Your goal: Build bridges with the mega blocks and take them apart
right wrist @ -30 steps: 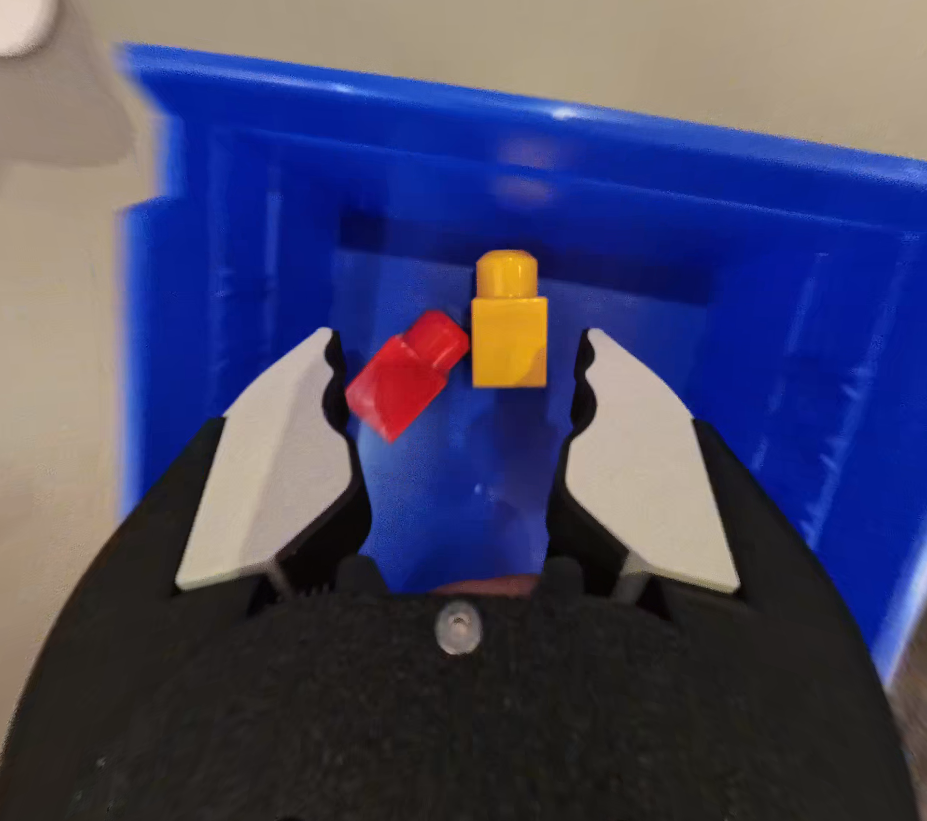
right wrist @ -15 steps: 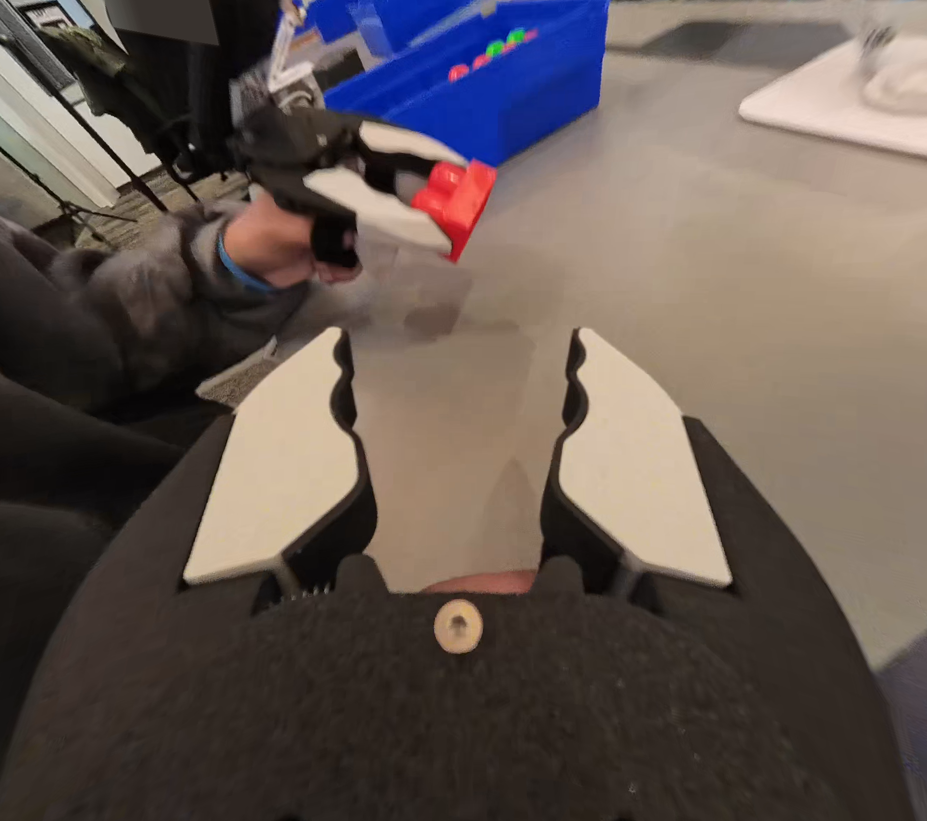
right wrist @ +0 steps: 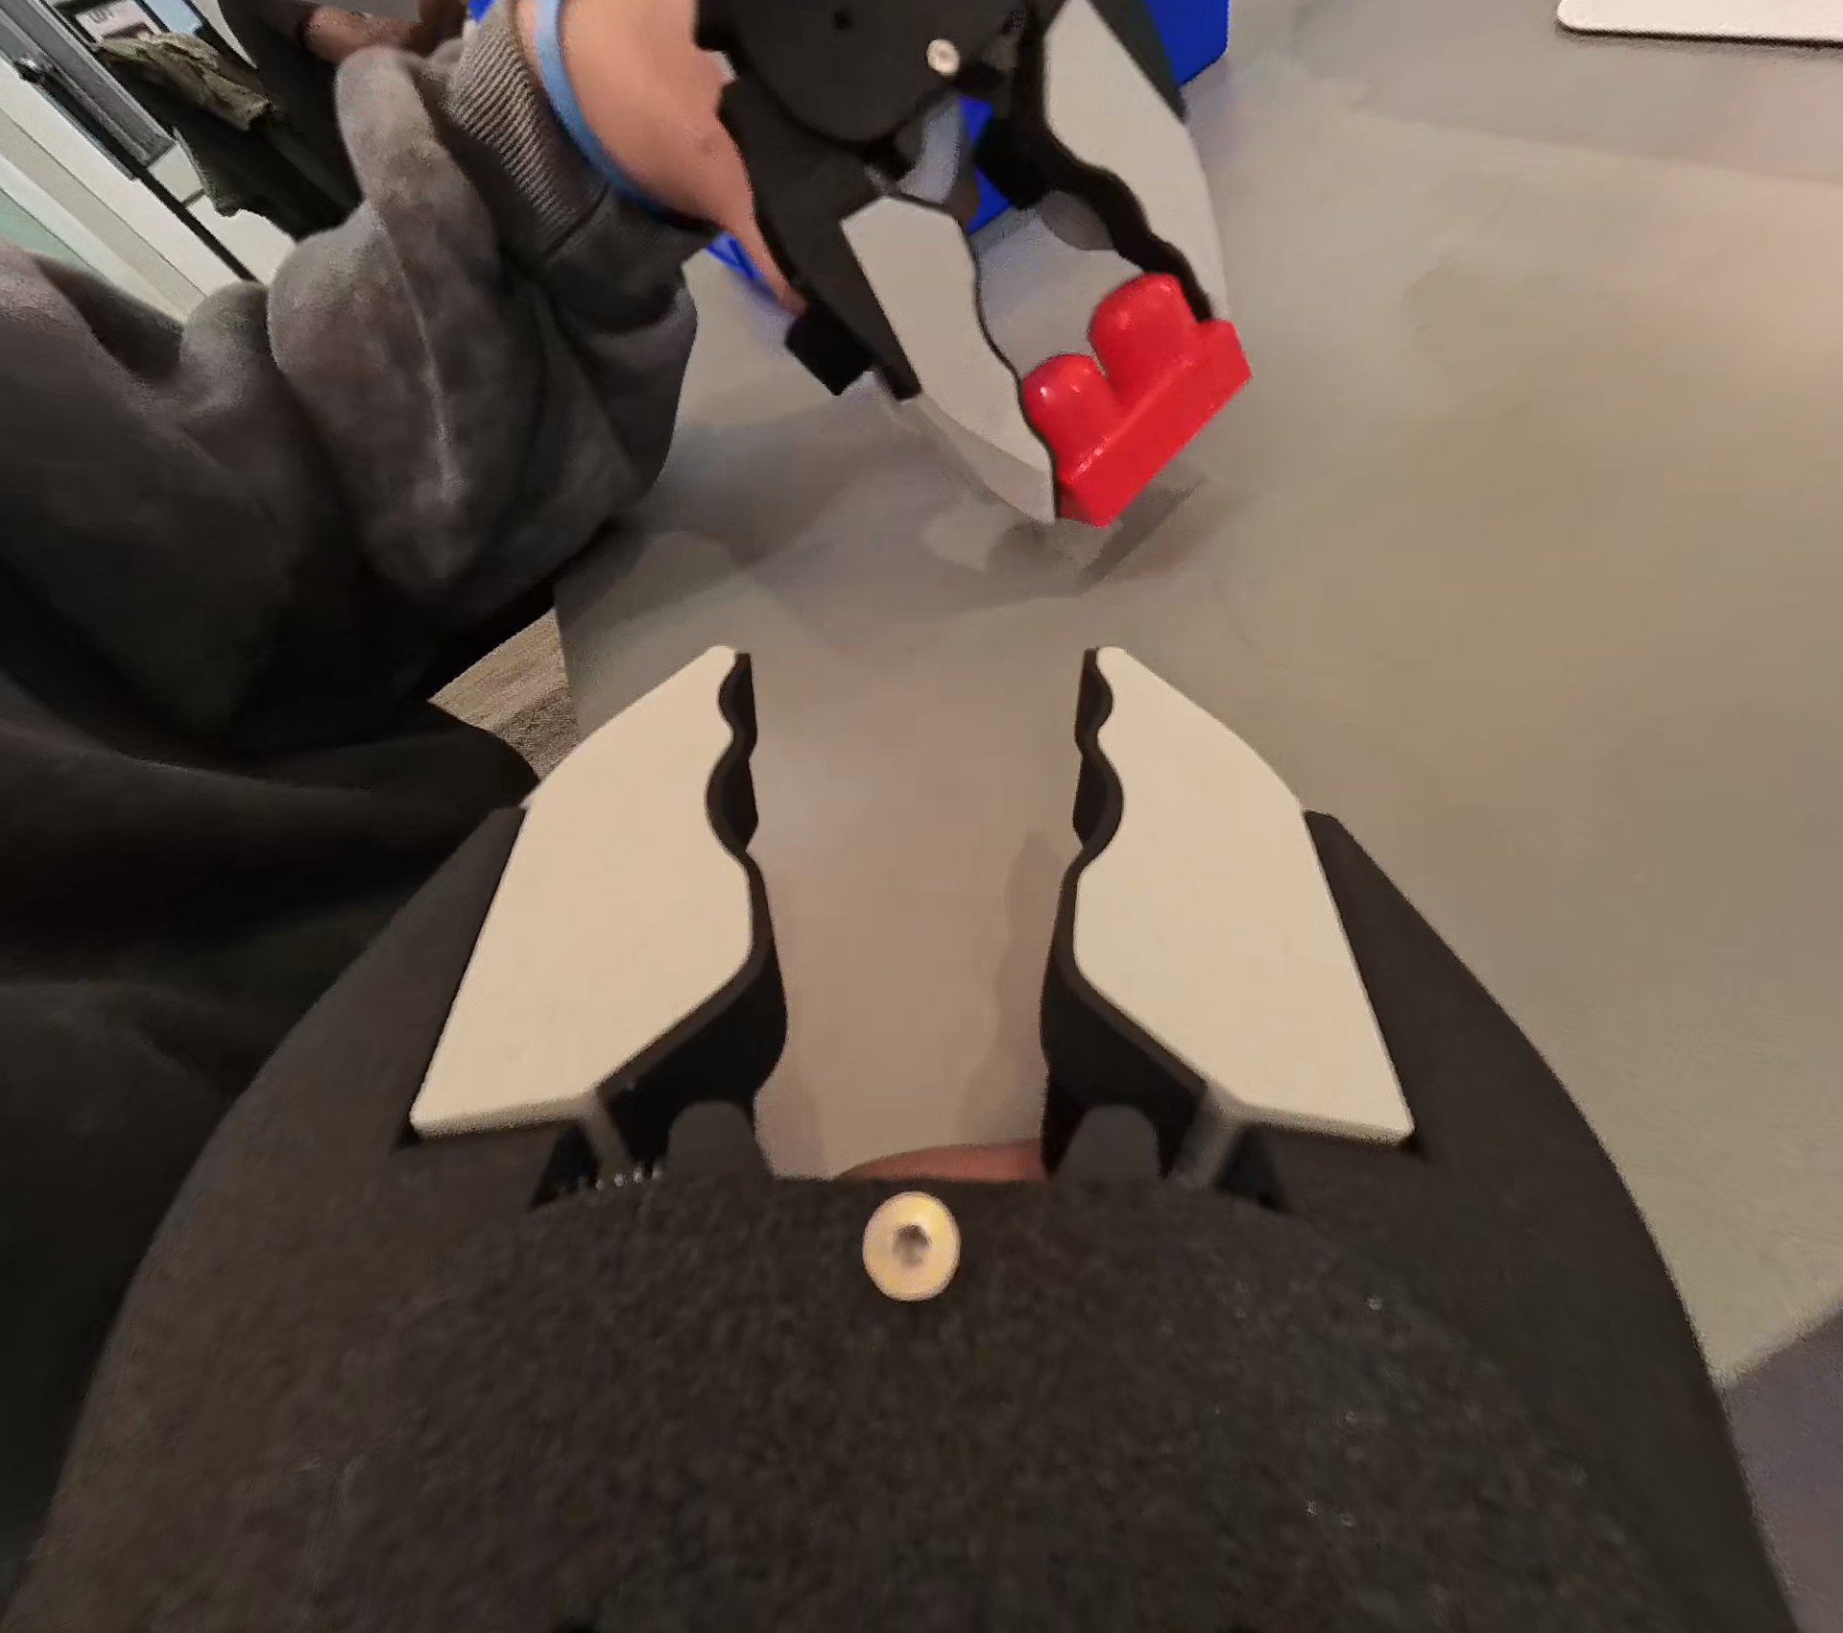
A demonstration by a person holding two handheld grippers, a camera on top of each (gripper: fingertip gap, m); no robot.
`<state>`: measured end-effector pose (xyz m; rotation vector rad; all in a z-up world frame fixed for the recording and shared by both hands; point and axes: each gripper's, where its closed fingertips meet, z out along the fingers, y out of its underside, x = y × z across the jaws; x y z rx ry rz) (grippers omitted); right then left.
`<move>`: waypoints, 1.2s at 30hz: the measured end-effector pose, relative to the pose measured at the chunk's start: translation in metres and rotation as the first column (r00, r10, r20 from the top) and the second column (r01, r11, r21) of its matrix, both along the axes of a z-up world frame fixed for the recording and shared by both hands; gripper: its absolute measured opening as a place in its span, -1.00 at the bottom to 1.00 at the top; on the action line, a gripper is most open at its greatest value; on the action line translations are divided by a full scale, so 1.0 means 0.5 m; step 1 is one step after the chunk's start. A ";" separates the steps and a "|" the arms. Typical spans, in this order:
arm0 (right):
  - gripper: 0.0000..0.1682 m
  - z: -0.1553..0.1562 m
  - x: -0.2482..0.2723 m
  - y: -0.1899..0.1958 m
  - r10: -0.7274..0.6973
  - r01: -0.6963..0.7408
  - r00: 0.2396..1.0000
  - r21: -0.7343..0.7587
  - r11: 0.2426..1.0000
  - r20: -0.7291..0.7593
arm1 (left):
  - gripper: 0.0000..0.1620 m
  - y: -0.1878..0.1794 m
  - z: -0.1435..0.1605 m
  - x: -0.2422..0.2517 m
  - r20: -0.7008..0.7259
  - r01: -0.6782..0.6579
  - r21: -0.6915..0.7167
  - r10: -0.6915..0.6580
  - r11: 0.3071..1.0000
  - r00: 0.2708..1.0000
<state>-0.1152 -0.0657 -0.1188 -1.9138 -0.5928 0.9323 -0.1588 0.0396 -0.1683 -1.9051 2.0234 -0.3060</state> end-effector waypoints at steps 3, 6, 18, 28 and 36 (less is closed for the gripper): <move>-0.29 0.000 -0.001 -0.005 0.006 -0.006 1.000 0.007 1.000 -0.009 | -0.15 0.013 -0.021 0.006 -0.146 0.052 -0.005 -0.053 0.999 0.988; -0.31 -0.008 -0.003 -0.012 0.025 -0.026 1.000 -0.018 1.000 -0.016 | -0.15 0.021 -0.036 0.015 -0.207 0.062 -0.020 -0.065 0.998 0.976; -0.31 -0.015 -0.005 -0.030 0.064 -0.064 0.998 -0.041 0.997 -0.014 | -0.03 0.015 -0.047 0.043 -0.163 0.085 -0.047 -0.091 0.995 0.982; -0.10 -0.020 -0.018 -0.041 0.113 -0.143 0.977 0.160 0.977 0.183 | -0.01 -0.005 0.131 -0.036 0.556 -0.206 -0.198 0.283 0.958 0.782; -0.13 -0.039 -0.015 0.079 0.193 -0.285 0.723 0.032 0.958 0.664 | -0.11 -0.065 0.100 -0.174 0.664 -0.398 -0.287 0.480 0.871 0.573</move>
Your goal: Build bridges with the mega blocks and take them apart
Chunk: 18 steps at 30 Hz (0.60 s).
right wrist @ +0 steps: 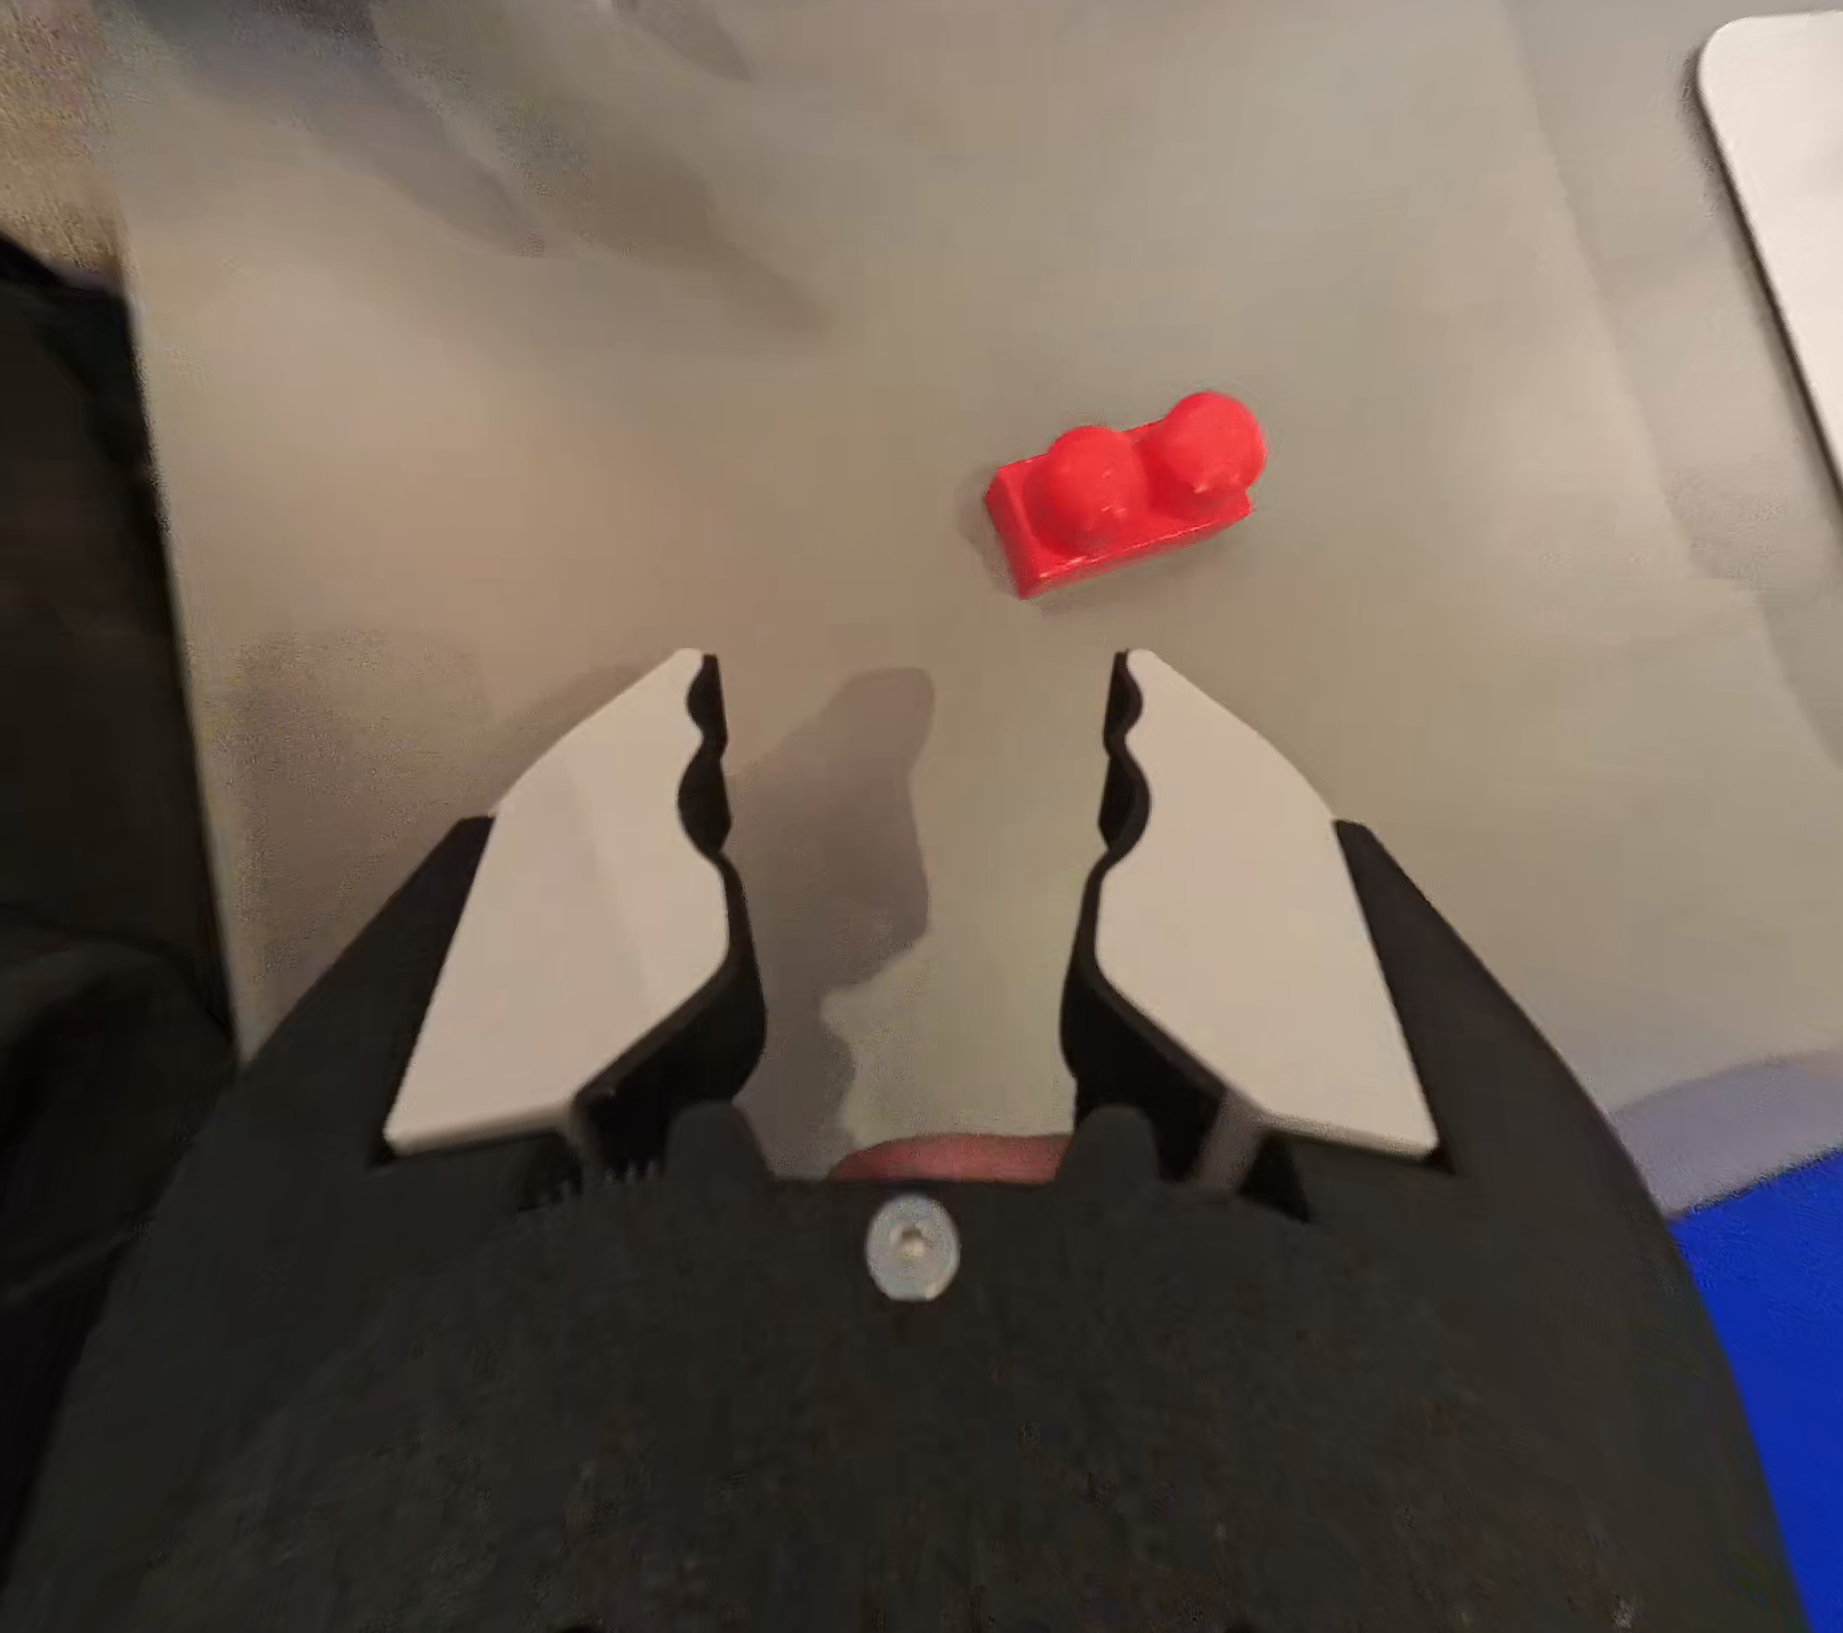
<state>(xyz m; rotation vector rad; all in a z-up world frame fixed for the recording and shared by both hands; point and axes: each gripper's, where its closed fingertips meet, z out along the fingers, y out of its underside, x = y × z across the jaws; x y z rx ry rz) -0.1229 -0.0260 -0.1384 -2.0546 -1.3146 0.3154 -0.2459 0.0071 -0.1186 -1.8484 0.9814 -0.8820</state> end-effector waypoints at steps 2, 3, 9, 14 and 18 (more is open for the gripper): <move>-0.13 0.006 -0.004 0.050 0.046 -0.046 0.990 0.000 0.999 0.131 | -0.12 -0.017 -0.010 0.001 0.020 0.002 -0.011 -0.001 1.000 1.000; -0.12 0.005 -0.006 0.071 0.079 -0.081 0.977 0.003 0.997 0.199 | -0.12 -0.025 -0.016 0.003 0.013 0.014 -0.018 -0.014 1.000 1.000; -0.15 -0.034 -0.033 0.149 0.276 -0.241 0.879 -0.137 0.961 0.389 | -0.10 -0.055 -0.042 0.003 -0.023 0.070 -0.042 -0.071 0.997 0.997; -0.14 -0.093 -0.033 0.155 0.372 -0.263 0.828 -0.294 0.919 0.420 | -0.10 -0.067 -0.039 -0.005 -0.002 0.083 -0.051 -0.083 0.995 0.997; -0.16 -0.105 -0.042 0.153 0.387 -0.269 0.825 -0.317 0.909 0.412 | -0.09 -0.062 -0.042 -0.013 -0.006 0.069 -0.057 -0.070 0.996 0.998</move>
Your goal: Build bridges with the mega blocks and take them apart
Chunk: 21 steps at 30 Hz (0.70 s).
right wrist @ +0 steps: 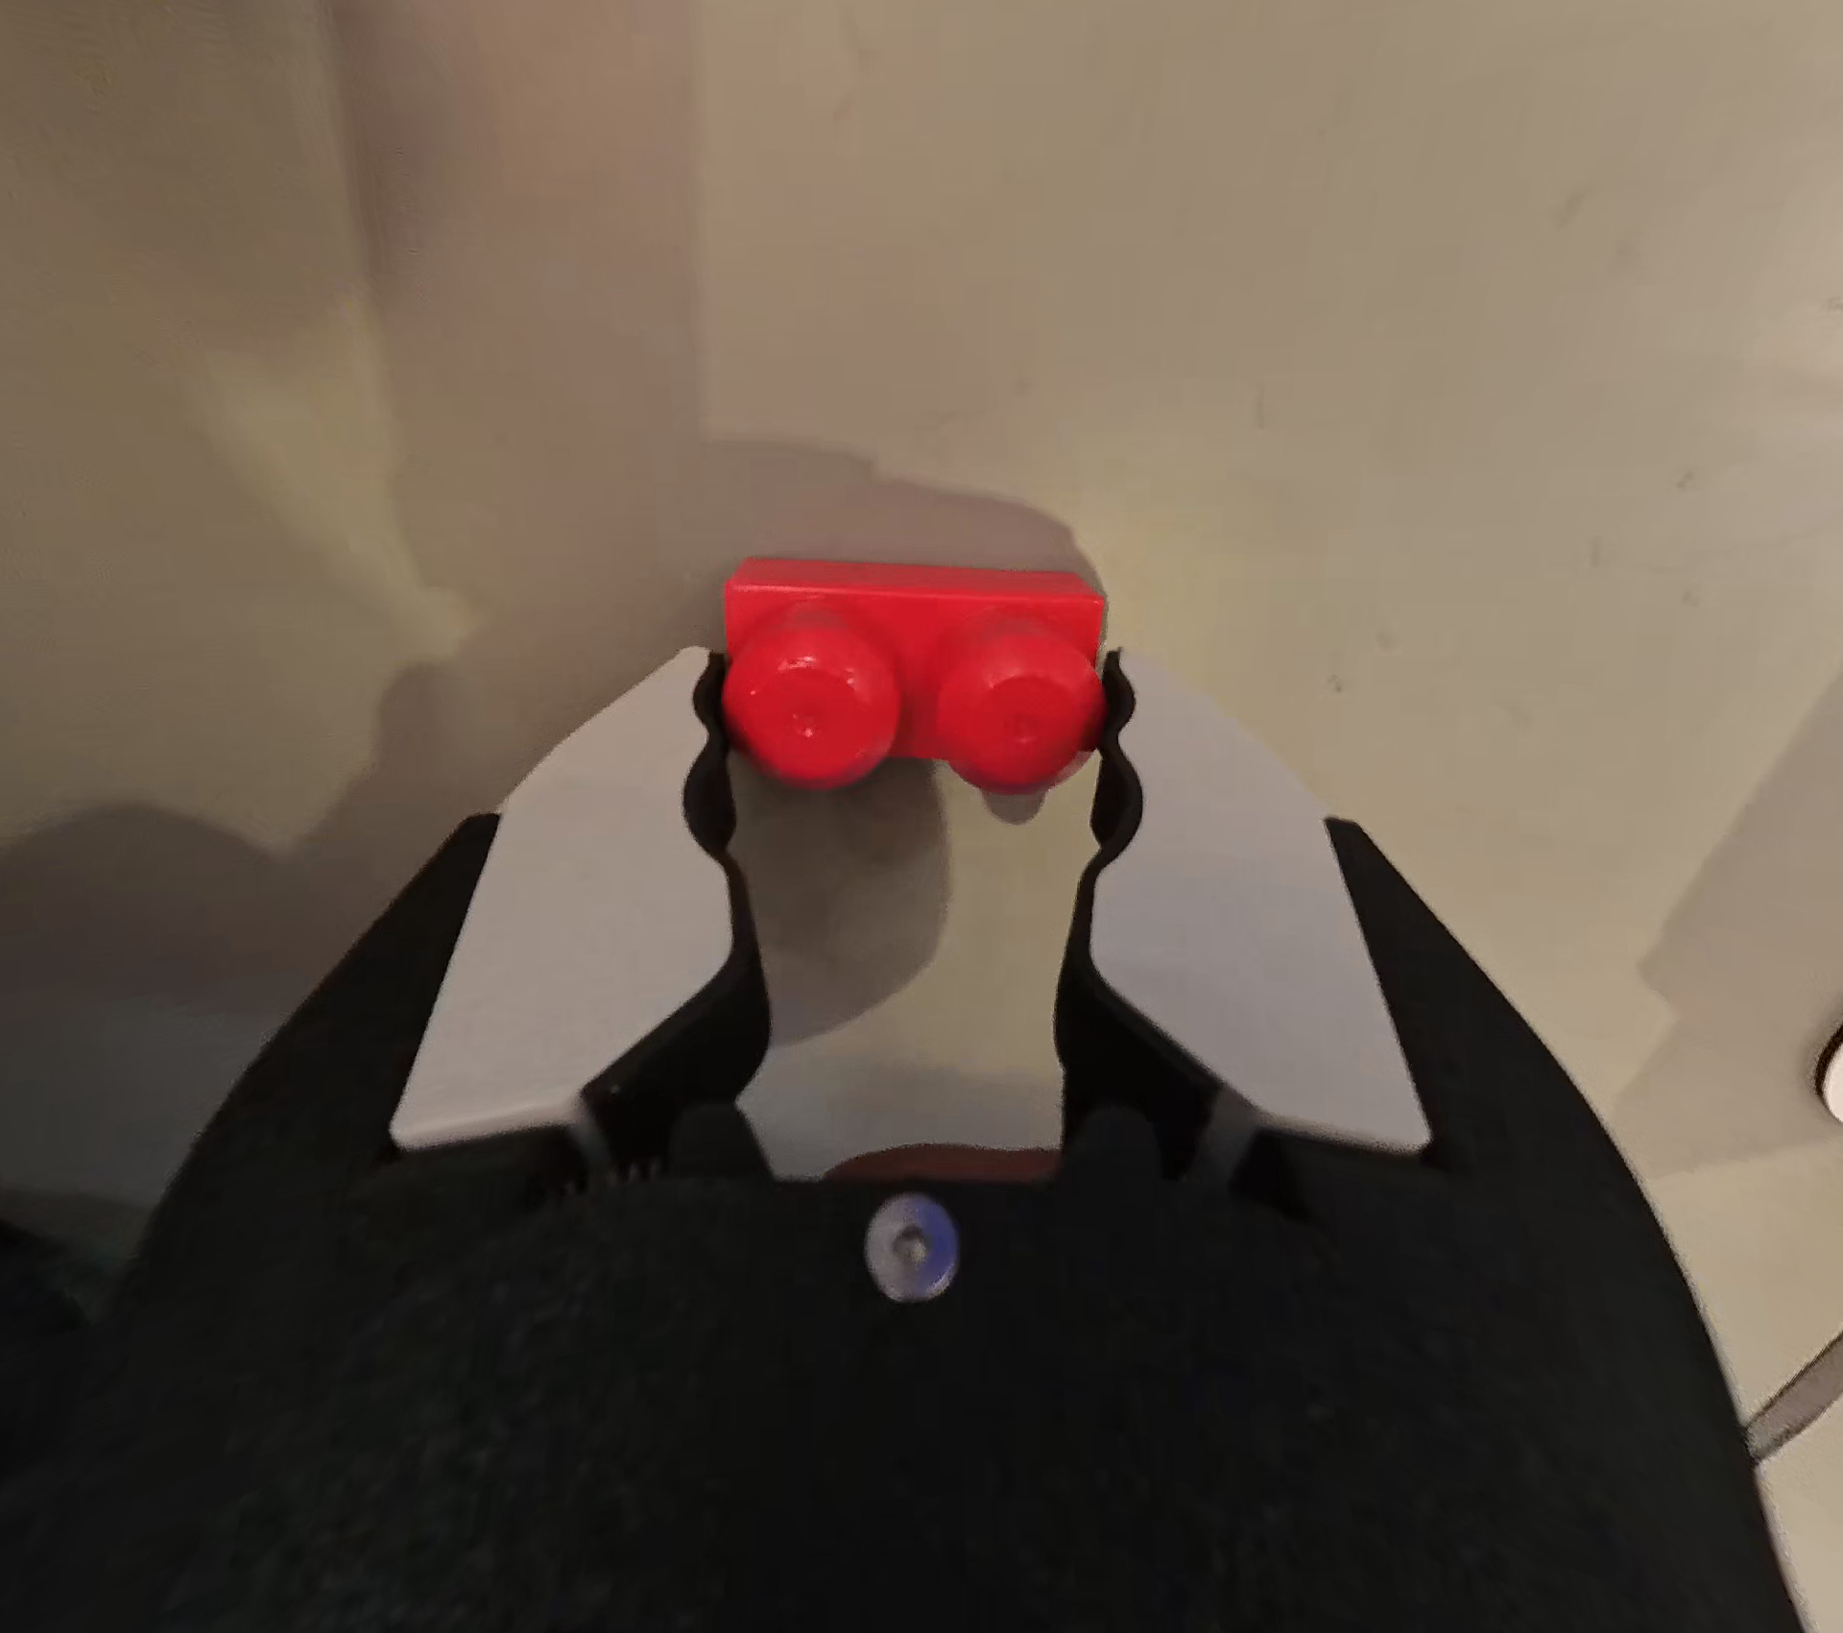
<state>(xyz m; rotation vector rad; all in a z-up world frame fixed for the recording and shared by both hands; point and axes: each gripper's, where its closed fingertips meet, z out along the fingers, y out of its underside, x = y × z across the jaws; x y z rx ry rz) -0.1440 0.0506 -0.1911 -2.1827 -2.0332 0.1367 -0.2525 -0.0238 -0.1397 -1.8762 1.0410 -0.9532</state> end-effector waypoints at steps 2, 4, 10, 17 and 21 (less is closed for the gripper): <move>-0.16 0.013 0.002 -0.008 -0.018 0.018 1.000 -0.020 1.000 -0.003 | -0.07 0.000 -0.003 0.000 0.000 0.003 -0.015 -0.003 1.000 1.000; -0.16 0.056 0.006 -0.008 -0.043 0.044 0.998 0.018 0.999 -0.050 | 0.00 0.002 -0.005 -0.001 -0.003 -0.004 -0.029 0.004 1.000 1.000; -0.16 0.306 0.172 0.021 -0.245 0.305 0.946 0.317 0.898 -0.214 | -0.10 0.008 -0.019 -0.002 -0.033 -0.032 -0.086 0.029 0.996 0.999; -0.16 0.317 0.576 0.067 -0.694 0.720 0.685 0.353 0.598 -0.221 | -0.12 0.001 -0.012 0.027 -0.043 0.000 -0.075 -0.003 0.997 0.999; -0.16 0.184 0.721 0.088 -0.759 0.728 0.651 0.309 0.612 -0.031 | -0.11 -0.006 -0.018 0.049 -0.079 0.026 -0.057 -0.030 0.998 0.996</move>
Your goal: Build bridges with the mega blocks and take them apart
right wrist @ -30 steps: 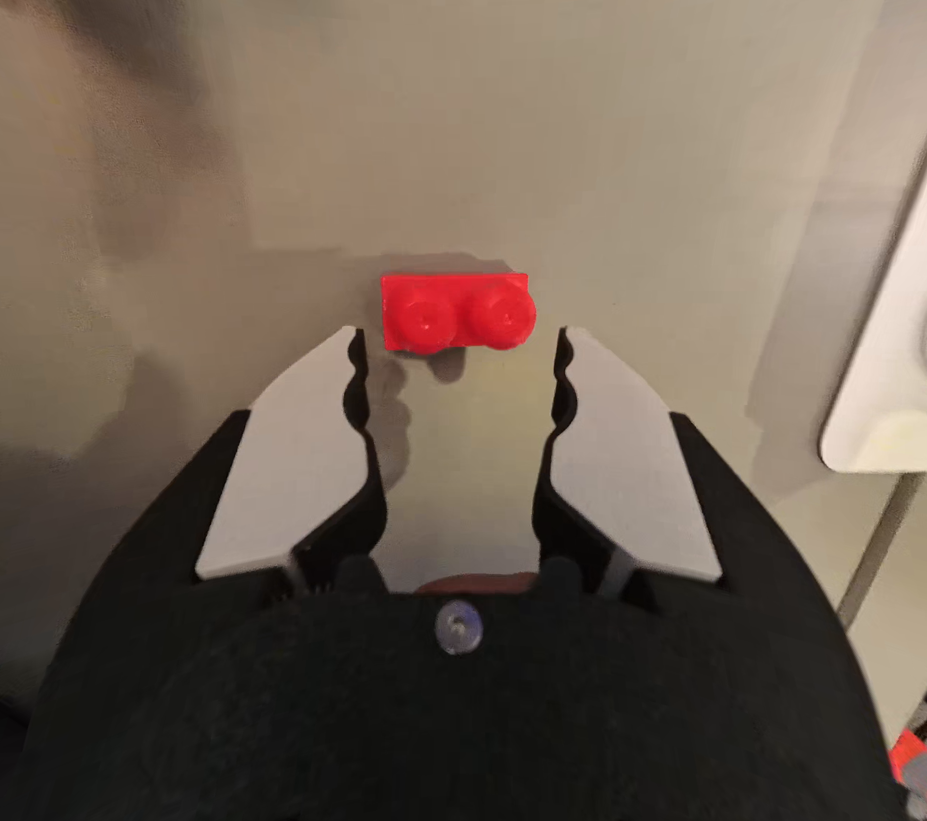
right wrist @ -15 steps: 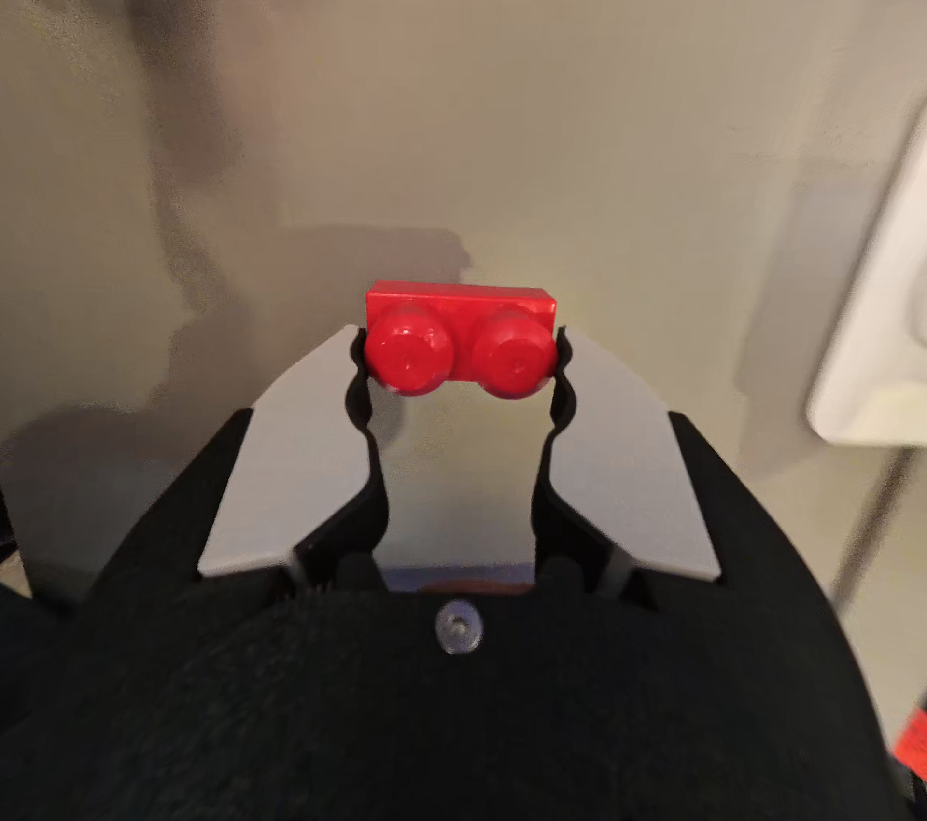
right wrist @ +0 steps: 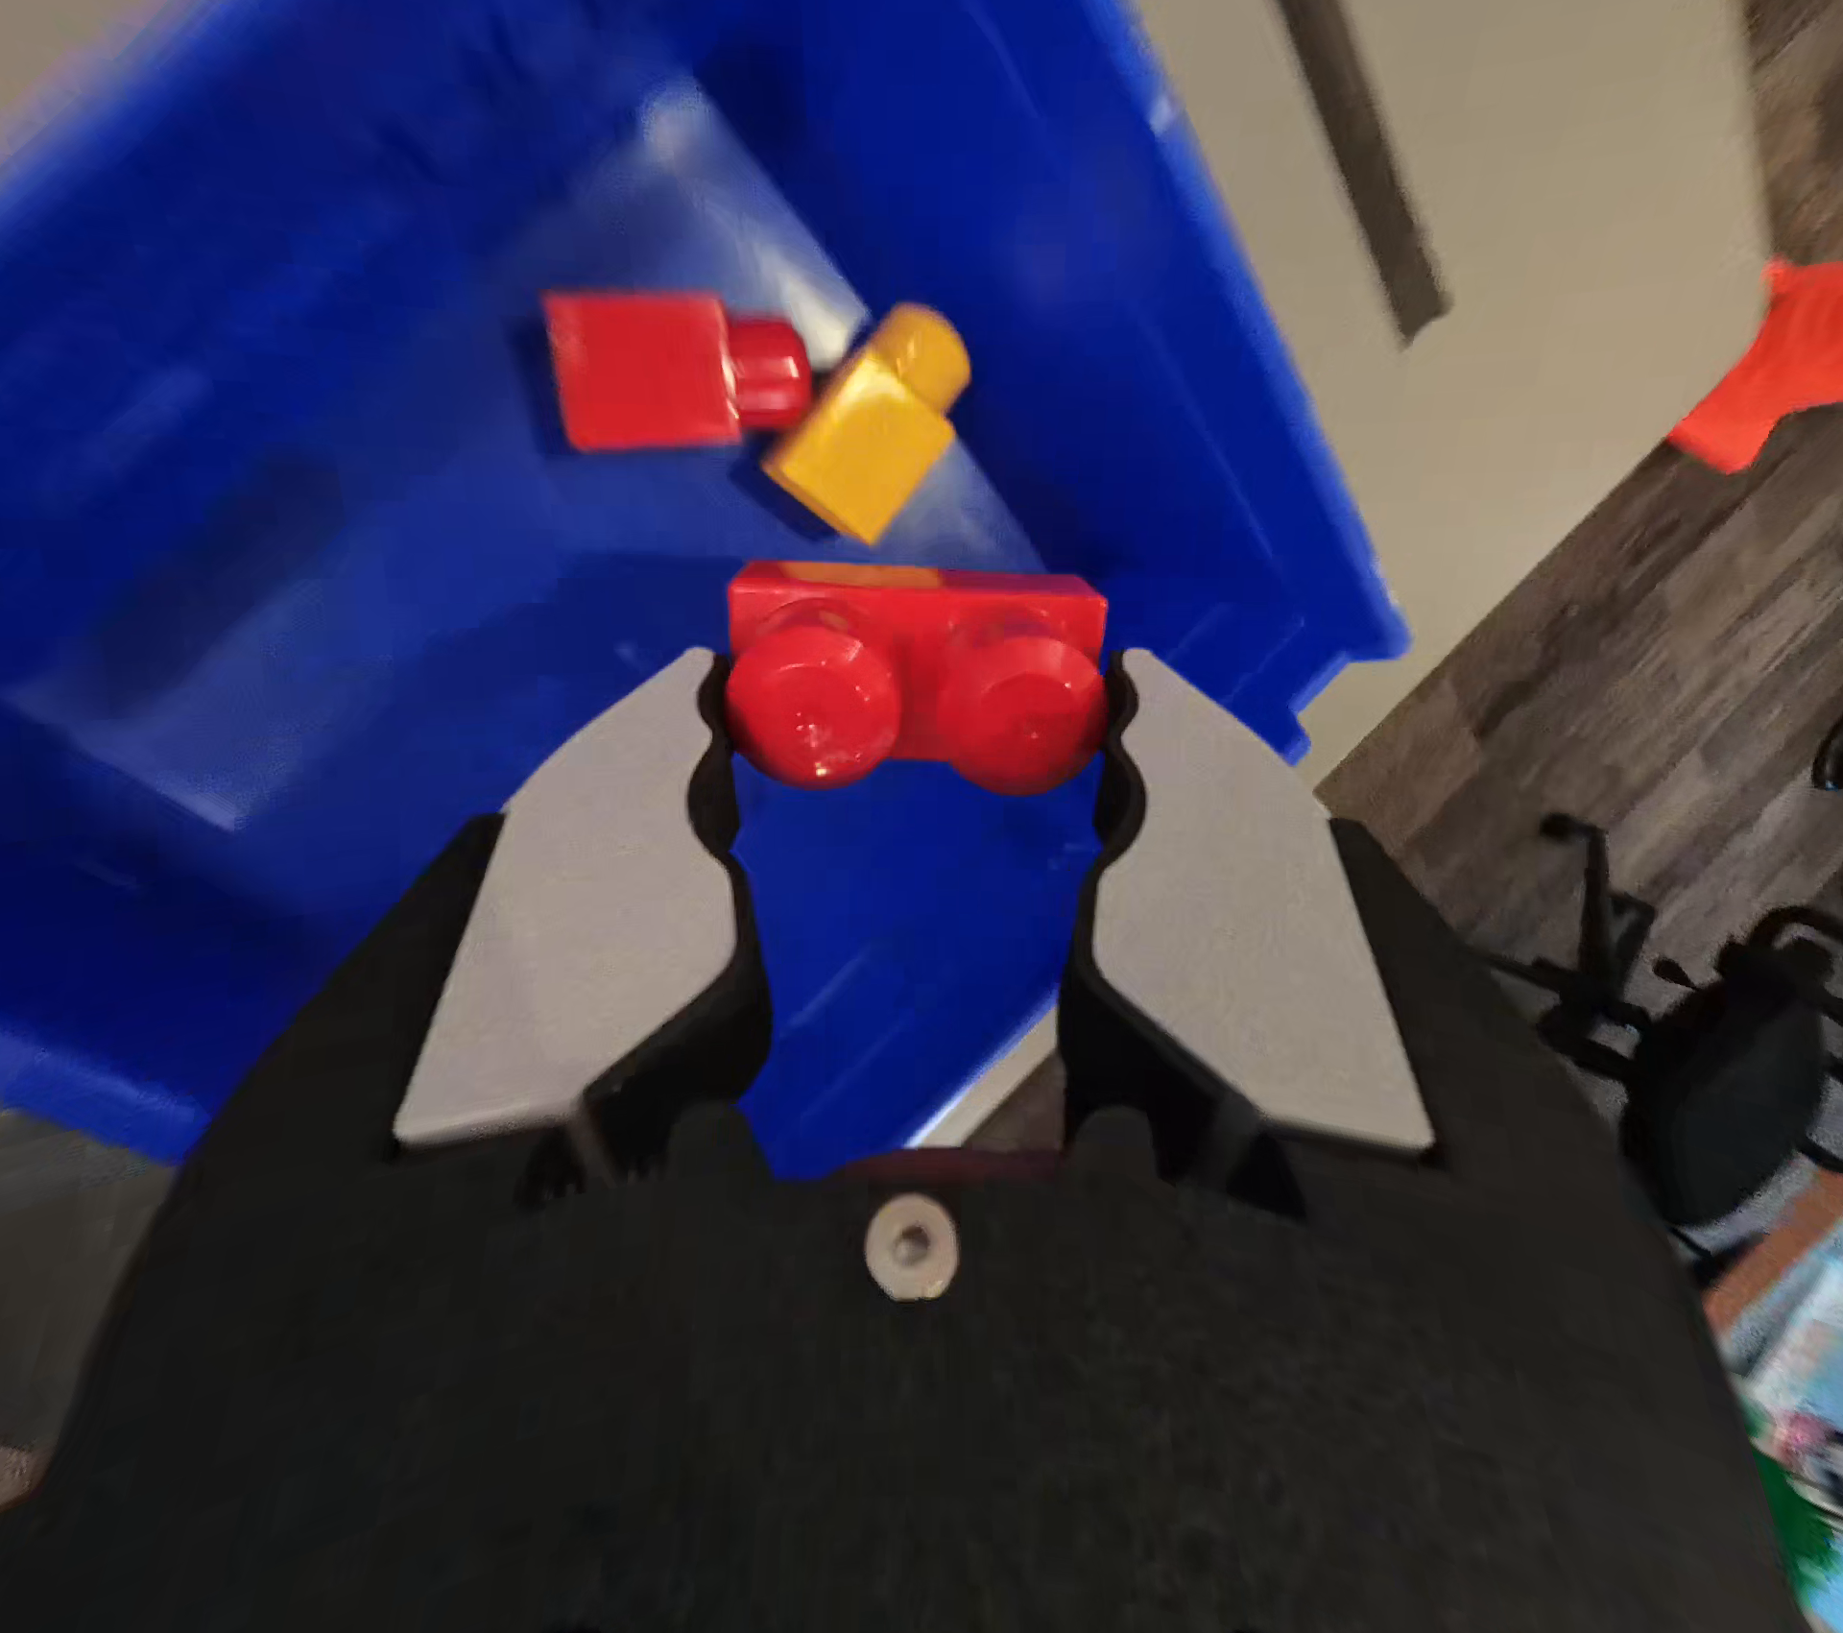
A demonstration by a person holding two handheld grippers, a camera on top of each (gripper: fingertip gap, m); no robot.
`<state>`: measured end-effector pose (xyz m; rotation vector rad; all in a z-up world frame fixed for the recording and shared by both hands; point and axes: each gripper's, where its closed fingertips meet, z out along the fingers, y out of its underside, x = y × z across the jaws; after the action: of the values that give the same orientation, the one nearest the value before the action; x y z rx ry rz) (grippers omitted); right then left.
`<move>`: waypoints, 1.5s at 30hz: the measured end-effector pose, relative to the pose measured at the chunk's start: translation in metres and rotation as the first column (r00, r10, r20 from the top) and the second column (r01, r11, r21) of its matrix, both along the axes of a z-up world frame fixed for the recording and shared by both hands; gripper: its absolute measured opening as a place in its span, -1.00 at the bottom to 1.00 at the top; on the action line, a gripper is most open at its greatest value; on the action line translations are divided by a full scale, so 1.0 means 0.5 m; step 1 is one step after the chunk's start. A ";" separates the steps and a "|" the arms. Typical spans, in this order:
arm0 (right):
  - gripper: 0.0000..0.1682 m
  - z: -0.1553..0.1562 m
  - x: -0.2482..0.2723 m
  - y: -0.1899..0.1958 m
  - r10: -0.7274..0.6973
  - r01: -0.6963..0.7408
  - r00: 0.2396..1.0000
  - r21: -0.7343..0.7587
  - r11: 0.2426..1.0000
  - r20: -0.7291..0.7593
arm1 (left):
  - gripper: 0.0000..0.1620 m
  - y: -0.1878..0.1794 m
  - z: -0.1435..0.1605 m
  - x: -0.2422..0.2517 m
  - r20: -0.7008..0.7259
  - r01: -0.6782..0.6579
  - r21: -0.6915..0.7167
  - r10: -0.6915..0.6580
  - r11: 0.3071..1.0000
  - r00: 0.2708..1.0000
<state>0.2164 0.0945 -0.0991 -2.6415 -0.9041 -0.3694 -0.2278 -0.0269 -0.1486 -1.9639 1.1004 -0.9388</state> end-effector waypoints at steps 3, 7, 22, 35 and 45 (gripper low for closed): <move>-0.16 -0.081 0.057 0.009 0.075 -0.060 0.993 -0.150 0.987 0.095 | -0.12 -0.005 -0.005 0.007 -0.012 0.009 -0.006 -0.009 1.000 1.000; -0.16 -0.134 0.089 0.030 0.164 -0.114 0.968 -0.253 0.961 0.190 | -0.12 0.001 -0.009 0.004 -0.024 -0.011 -0.009 0.011 1.000 1.000; -0.17 -0.005 0.038 0.030 0.077 -0.081 0.985 0.016 0.997 0.155 | -0.07 -0.002 -0.013 -0.010 -0.033 -0.035 -0.056 0.033 0.998 0.999; -0.22 0.067 -0.640 -0.260 0.477 -0.224 0.497 0.424 0.878 -0.725 | -0.02 0.004 0.029 -0.065 -0.073 -0.104 0.041 0.107 0.994 0.992; -0.22 -0.093 -0.785 -0.334 0.382 -0.336 0.406 0.254 0.907 -0.830 | -0.02 0.157 0.141 -0.305 -0.583 0.096 0.315 0.112 0.944 0.805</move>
<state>-0.1763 -0.0723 -0.1455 -1.9980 -0.9866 0.9942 -0.3803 0.0513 -0.0779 -2.0116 1.4756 -0.0783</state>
